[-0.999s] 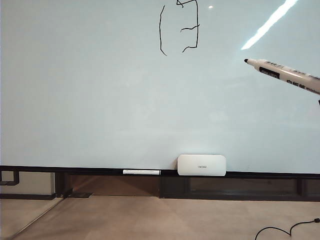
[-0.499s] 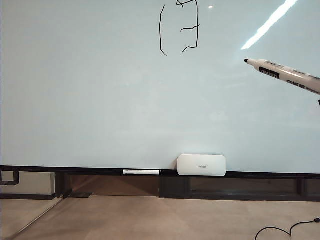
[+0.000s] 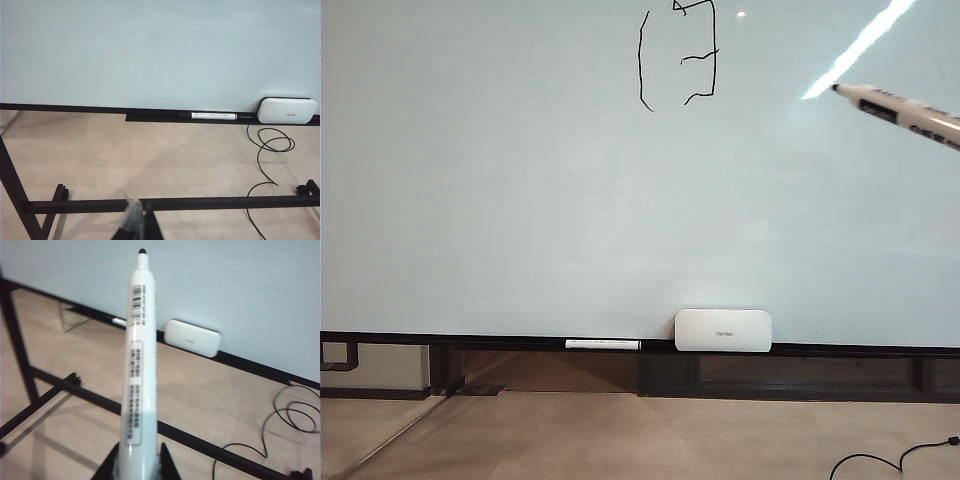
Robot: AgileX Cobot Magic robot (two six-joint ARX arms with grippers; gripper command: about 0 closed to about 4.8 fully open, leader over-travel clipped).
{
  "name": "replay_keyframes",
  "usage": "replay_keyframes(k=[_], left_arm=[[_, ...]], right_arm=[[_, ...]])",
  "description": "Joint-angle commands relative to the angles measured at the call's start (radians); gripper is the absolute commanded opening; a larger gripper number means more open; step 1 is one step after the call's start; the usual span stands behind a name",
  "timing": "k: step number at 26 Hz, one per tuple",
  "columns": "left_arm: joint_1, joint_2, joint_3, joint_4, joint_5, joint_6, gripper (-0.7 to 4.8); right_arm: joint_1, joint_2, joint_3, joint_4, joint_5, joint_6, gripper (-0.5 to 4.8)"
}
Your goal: Reach to the right to find the marker pen, pick it up, and write the number 13 on the whiteboard.
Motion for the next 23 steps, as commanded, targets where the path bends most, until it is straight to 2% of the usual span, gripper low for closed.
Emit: replay_keyframes(k=[1, 16, 21, 23], left_arm=[[0.001, 0.001, 0.003, 0.005, 0.000, 0.001, -0.05], [0.001, 0.001, 0.003, 0.005, 0.002, 0.001, -0.05], [0.001, 0.001, 0.003, 0.005, 0.000, 0.001, -0.05], [0.001, 0.001, 0.003, 0.005, 0.000, 0.001, -0.05]], right_arm=[[-0.059, -0.018, 0.002, 0.010, 0.001, 0.005, -0.05], [-0.382, -0.064, 0.002, 0.011, 0.001, 0.005, -0.05], [-0.554, -0.064, 0.002, 0.010, 0.002, 0.005, -0.05], [-0.564, -0.064, 0.002, 0.010, 0.002, 0.005, -0.05]])
